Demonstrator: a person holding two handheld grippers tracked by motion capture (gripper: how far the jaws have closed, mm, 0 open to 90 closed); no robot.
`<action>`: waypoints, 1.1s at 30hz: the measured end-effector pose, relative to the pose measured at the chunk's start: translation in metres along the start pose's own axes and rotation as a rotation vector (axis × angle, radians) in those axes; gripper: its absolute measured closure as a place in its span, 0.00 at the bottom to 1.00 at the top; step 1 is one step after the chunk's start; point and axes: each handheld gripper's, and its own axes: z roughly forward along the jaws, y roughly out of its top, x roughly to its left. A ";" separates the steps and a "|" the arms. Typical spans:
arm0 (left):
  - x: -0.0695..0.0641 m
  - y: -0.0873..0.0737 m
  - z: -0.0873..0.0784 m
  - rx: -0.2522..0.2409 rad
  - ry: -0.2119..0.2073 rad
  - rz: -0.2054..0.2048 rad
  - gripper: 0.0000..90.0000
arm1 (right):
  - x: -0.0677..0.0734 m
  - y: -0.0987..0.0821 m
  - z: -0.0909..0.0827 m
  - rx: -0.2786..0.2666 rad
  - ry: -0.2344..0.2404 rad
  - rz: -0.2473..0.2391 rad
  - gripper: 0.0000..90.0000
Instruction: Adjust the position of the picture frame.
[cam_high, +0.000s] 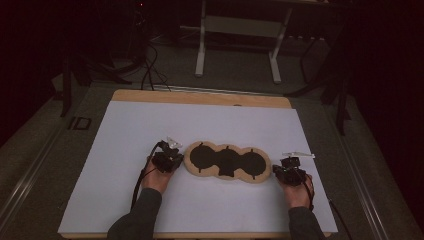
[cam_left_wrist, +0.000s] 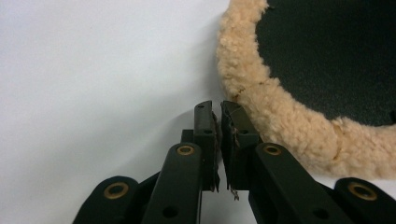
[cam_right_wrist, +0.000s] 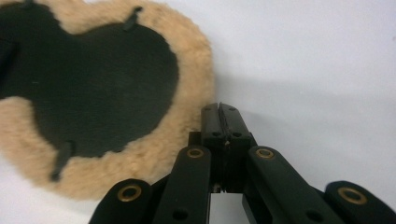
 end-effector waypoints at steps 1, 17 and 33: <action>0.000 0.000 0.000 0.000 -0.001 -0.003 0.95 | 0.000 0.000 0.003 0.008 0.006 0.002 1.00; 0.005 -0.008 -0.007 -0.003 -0.013 -0.024 1.00 | 0.007 0.009 0.018 0.004 0.026 0.041 1.00; 0.029 -0.029 -0.028 0.011 0.013 -0.064 1.00 | 0.037 0.018 0.030 0.017 0.076 -0.006 1.00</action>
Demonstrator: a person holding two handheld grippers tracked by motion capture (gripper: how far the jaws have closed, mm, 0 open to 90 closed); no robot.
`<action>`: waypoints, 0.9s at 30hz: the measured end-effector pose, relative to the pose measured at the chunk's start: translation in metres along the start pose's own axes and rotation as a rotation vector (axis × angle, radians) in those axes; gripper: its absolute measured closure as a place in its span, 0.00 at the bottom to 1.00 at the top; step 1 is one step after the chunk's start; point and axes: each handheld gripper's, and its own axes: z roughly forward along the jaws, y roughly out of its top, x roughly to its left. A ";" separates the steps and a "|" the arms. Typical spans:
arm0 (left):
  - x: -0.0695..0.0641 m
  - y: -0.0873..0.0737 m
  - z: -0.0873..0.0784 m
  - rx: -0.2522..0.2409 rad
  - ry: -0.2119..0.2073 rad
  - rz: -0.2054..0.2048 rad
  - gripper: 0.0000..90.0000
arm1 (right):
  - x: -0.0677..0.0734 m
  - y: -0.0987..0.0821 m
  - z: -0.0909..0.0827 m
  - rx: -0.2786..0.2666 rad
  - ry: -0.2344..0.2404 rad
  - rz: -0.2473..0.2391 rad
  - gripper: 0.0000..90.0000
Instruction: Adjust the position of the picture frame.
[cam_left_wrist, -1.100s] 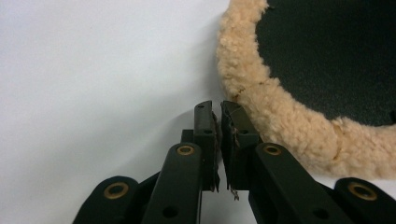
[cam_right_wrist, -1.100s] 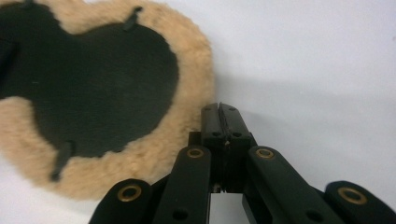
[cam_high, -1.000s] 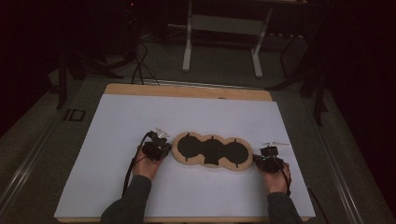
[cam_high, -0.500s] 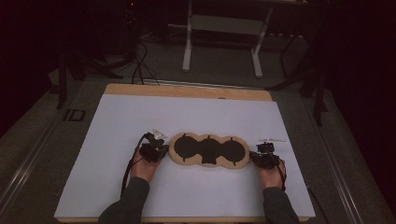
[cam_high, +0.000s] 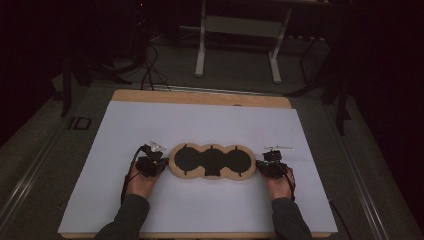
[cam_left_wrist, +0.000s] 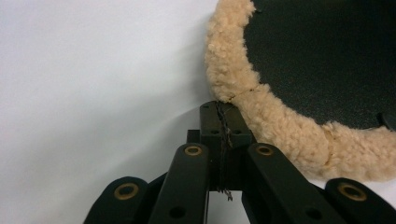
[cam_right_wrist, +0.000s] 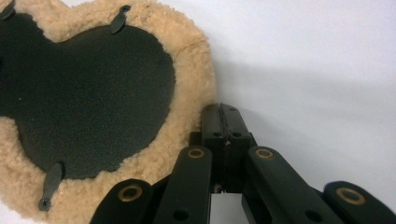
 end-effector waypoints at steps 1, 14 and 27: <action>0.002 -0.002 -0.001 -0.003 -0.002 -0.006 1.00 | 0.002 0.001 0.001 0.001 0.003 0.002 1.00; 0.009 -0.016 -0.011 -0.025 0.045 -0.025 1.00 | 0.018 0.005 0.009 0.000 0.030 -0.013 1.00; 0.011 -0.015 -0.010 -0.033 0.050 -0.033 1.00 | 0.019 0.003 0.007 0.010 0.043 -0.017 1.00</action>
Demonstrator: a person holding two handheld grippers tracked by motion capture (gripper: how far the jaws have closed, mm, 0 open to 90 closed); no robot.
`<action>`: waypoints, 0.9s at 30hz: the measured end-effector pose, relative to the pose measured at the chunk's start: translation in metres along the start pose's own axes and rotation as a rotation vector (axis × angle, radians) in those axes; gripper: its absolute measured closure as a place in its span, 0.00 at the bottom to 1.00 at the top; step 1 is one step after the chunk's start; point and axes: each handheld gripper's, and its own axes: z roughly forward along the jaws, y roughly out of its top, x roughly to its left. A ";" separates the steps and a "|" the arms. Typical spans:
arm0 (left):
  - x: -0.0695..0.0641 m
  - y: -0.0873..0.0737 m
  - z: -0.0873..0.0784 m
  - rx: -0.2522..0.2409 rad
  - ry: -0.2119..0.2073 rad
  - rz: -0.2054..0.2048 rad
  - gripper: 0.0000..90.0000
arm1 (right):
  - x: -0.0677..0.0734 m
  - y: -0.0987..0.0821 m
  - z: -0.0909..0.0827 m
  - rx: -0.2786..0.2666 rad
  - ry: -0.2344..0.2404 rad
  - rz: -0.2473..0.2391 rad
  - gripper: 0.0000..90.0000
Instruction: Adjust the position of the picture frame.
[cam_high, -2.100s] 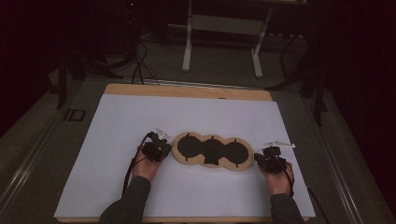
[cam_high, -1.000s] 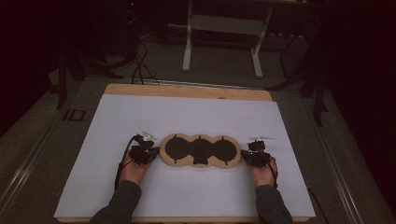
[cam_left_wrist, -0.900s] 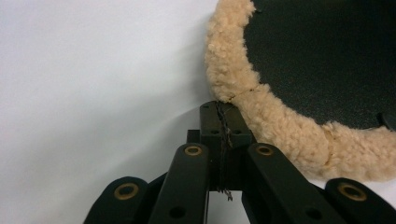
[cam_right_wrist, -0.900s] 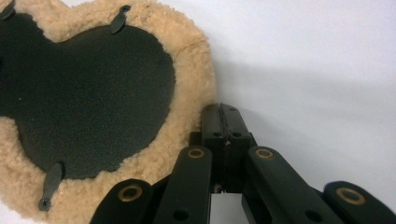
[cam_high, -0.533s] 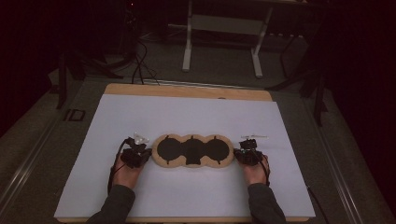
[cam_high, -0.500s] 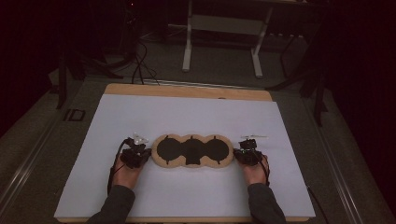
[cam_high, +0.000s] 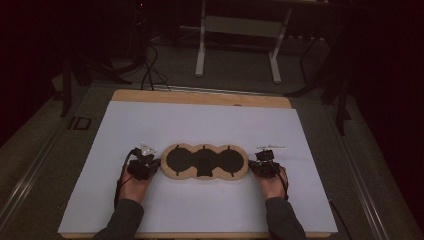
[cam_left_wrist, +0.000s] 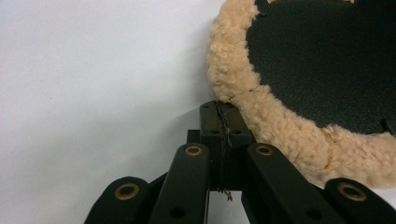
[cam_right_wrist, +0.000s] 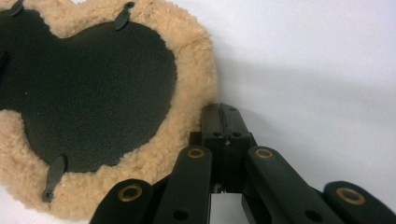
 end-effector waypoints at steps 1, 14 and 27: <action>0.000 0.000 0.000 0.000 0.001 -0.001 1.00 | 0.000 0.000 0.000 -0.001 0.003 0.000 1.00; 0.005 -0.010 -0.009 -0.020 -0.006 -0.017 0.83 | -0.002 -0.018 -0.012 -0.058 0.015 -0.049 0.92; 0.017 -0.012 -0.028 -0.102 -0.021 -0.043 0.75 | 0.009 -0.030 -0.032 -0.135 0.070 -0.117 0.85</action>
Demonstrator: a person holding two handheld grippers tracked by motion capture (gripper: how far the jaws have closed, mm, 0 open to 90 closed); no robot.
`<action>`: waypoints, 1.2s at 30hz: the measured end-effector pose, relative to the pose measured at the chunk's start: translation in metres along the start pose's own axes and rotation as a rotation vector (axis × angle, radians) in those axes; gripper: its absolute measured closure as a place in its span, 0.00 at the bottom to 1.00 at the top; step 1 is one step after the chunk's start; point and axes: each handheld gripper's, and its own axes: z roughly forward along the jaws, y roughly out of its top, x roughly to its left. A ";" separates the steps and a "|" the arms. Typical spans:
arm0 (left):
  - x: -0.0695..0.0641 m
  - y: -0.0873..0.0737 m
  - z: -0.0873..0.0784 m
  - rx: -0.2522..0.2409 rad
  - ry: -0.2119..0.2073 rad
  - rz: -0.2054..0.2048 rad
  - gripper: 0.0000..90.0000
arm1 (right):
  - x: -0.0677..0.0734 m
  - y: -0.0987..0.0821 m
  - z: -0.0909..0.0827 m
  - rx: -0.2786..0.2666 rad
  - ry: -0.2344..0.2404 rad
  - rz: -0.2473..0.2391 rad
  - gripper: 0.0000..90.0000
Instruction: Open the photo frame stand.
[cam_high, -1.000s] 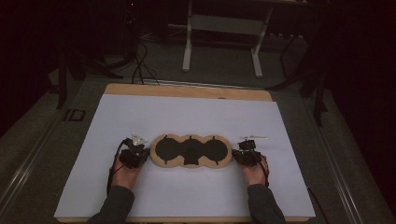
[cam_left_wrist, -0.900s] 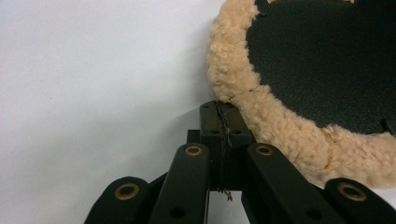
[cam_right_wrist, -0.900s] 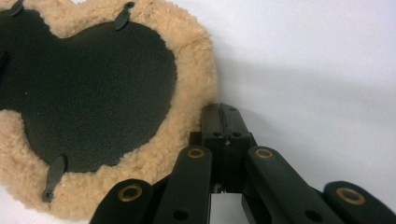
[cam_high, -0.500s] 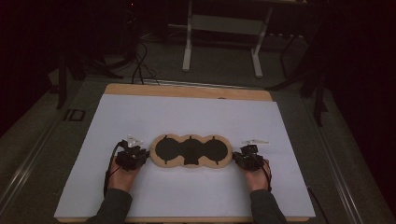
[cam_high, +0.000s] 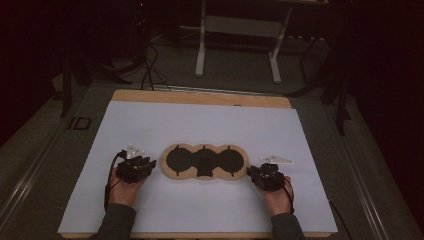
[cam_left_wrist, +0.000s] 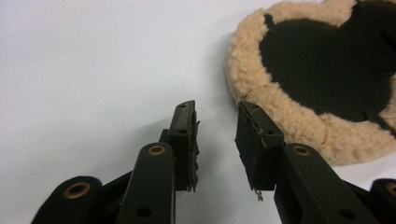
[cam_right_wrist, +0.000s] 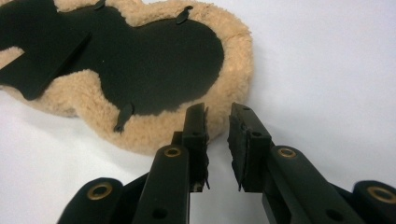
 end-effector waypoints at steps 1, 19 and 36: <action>0.000 0.002 -0.004 -0.019 -0.009 -0.002 0.75 | 0.000 -0.002 -0.002 -0.002 -0.007 -0.002 0.85; -0.027 0.012 -0.023 -0.093 -0.099 0.081 0.75 | -0.002 -0.003 -0.014 -0.031 0.006 0.008 0.80; -0.079 0.010 -0.003 -0.035 -0.195 0.252 1.00 | -0.002 -0.003 -0.013 -0.035 0.011 0.012 0.82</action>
